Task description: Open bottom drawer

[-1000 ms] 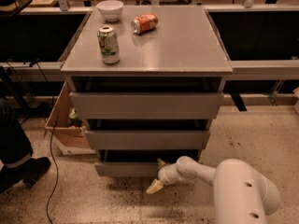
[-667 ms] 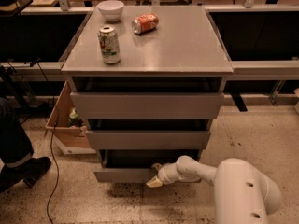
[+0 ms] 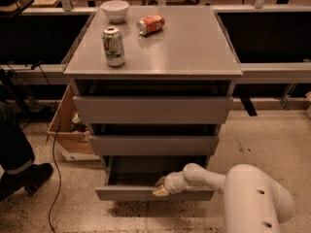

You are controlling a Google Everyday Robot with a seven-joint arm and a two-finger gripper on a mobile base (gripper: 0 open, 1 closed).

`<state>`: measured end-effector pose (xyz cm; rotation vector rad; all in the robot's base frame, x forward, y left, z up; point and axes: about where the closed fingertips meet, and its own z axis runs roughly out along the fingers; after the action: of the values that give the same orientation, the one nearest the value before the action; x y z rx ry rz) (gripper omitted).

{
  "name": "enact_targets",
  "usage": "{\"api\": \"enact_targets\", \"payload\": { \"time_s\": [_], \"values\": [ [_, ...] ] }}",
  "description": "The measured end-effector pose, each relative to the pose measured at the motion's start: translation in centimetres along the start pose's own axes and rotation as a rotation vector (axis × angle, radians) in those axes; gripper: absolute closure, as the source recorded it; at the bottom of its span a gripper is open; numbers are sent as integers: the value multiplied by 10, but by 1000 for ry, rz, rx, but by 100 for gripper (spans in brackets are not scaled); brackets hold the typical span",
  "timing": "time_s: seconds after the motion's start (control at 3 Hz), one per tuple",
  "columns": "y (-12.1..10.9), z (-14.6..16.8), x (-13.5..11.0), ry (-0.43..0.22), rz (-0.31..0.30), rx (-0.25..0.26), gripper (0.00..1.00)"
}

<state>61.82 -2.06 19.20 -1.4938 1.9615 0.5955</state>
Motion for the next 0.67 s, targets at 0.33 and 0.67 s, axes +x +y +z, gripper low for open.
{"api": "enact_targets", "payload": {
  "time_s": [0.33,0.67],
  "values": [
    [8,-11,-6,-13,17,-24,0],
    [50,-20,-13,-22,32,-112,0]
  ]
}}
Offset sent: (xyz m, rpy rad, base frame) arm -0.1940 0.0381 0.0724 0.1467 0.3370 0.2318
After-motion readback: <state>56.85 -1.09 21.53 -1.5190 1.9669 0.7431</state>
